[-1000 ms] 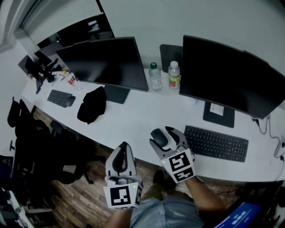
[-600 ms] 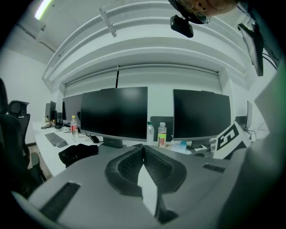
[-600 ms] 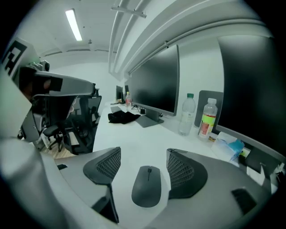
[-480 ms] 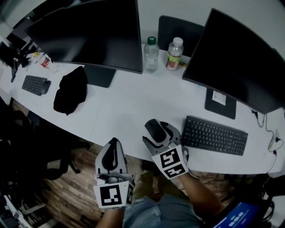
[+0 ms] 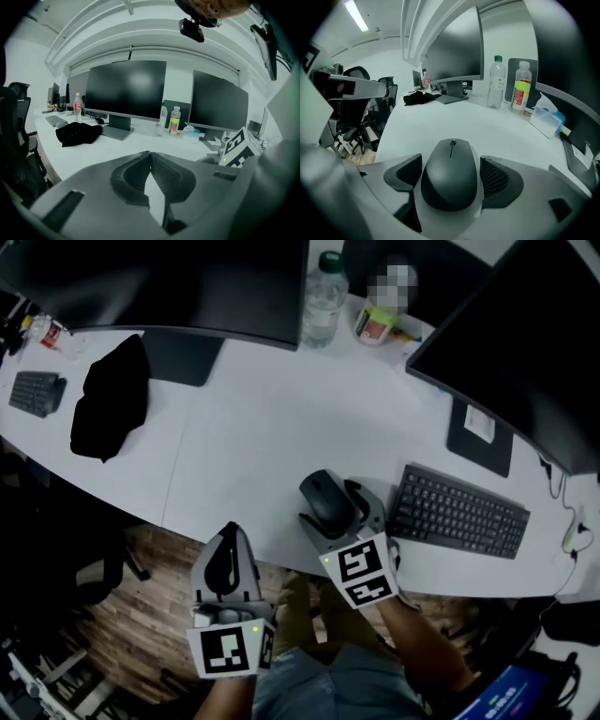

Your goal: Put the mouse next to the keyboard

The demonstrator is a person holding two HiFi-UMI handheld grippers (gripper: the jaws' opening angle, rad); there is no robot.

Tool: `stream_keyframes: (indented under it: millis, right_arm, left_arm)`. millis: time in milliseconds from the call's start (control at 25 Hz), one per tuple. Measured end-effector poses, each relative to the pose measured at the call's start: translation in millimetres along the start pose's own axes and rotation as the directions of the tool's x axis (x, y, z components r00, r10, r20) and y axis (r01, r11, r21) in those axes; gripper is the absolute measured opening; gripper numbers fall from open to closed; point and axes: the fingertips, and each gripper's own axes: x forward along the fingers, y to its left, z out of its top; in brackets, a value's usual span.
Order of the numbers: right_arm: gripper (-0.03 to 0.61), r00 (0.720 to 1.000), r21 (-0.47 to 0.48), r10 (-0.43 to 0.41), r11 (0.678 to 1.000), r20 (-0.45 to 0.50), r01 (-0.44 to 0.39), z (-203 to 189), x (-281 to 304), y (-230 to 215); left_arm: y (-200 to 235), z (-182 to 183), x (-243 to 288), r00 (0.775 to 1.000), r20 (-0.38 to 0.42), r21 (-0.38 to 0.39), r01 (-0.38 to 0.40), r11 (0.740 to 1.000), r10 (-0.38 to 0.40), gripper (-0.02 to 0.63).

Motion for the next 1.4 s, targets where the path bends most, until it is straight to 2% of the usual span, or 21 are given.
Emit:
stream_keyframes:
  millis: [280, 360, 480, 680, 880, 1200, 1400]
  right_arm:
    - [0.393, 1.0, 0.007, 0.0, 1.0, -0.014, 0.0, -2, 1, 1]
    - [0.313, 1.0, 0.004, 0.002, 1.0, -0.02, -0.002, -1, 1, 1]
    - [0.302, 1.0, 0.014, 0.006, 1.0, -0.014, -0.006, 5, 0, 1]
    - [0.302, 0.997, 0.063, -0.027, 0.998, 0.075, 0.022, 41, -23, -5]
    - [0.302, 0.982, 0.075, -0.087, 0.994, 0.165, 0.076, 84, -59, -12]
    - [0.302, 0.94, 0.078, -0.211, 0.977, 0.268, 0.197, 128, -114, -34]
    - [0.302, 0.911, 0.1, -0.276, 0.961, 0.305, 0.257, 133, -142, -55]
  left_arm:
    - [1, -1, 9, 1.0, -0.012, 0.002, 0.013, 1.0, -0.013, 0.005]
    - [0, 4, 10, 1.0, -0.003, 0.008, 0.018, 1.0, -0.018, 0.005]
    - [-3, 14, 9, 0.999, 0.017, 0.017, 0.027, 0.999, -0.028, 0.005]
    - [-11, 43, 8, 0.995, 0.08, 0.049, 0.062, 0.997, -0.065, 0.005]
    - [-24, 78, 5, 0.982, 0.151, 0.081, 0.102, 0.991, -0.114, 0.005]
    - [-65, 129, 0, 0.932, 0.263, 0.16, 0.213, 0.964, -0.25, 0.005]
    - [-104, 146, 1, 0.897, 0.288, 0.214, 0.28, 0.936, -0.335, 0.005]
